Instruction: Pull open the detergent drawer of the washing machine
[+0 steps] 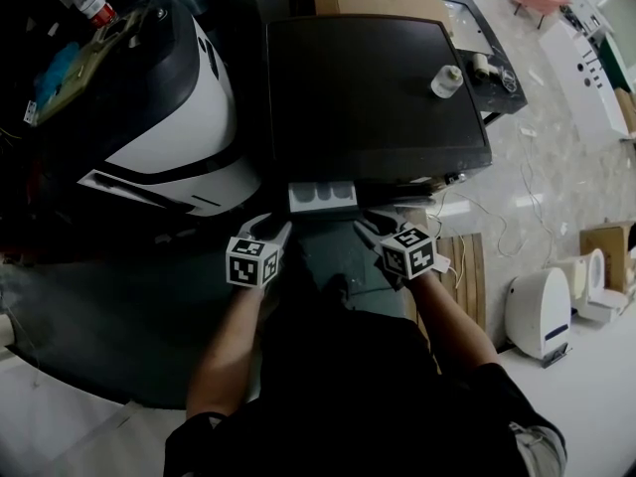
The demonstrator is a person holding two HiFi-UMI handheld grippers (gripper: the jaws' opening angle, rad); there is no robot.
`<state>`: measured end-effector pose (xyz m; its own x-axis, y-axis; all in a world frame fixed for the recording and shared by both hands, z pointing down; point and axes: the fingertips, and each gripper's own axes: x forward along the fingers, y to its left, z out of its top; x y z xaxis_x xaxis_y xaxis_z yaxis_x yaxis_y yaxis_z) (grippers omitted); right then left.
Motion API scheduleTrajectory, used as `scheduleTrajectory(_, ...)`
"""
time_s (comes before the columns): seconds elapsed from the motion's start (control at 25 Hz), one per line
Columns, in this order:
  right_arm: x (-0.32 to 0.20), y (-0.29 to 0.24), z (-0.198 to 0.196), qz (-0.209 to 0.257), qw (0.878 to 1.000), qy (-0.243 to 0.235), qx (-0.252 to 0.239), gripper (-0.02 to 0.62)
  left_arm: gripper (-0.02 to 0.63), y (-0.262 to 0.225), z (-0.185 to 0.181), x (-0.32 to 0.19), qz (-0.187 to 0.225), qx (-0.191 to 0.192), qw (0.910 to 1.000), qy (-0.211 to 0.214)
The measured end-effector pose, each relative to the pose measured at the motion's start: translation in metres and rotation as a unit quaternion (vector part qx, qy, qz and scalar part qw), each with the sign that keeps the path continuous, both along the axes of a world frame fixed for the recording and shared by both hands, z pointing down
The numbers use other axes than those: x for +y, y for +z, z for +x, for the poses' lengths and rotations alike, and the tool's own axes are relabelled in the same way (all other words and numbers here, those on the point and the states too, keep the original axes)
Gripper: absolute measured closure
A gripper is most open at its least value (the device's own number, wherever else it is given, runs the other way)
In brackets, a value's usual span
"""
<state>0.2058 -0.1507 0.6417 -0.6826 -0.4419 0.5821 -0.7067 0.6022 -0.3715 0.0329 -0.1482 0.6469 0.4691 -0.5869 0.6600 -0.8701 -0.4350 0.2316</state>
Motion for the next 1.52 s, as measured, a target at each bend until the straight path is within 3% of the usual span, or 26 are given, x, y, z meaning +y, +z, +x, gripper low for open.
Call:
scheduleTrajectory(1.08, 0.063, 0.0, 0.011, -0.016, 0.999, -0.049, -0.012, 0.465, 0.465, 0.001, 0.01, 0.06, -0.025, -0.008, 0.9996, -0.005)
scheduleTrajectory(1.52, 0.082, 0.0, 0.015, -0.017, 0.999, -0.044, -0.017, 0.465, 0.463, 0.0, 0.016, 0.081, -0.024, 0.004, 0.9995, -0.019)
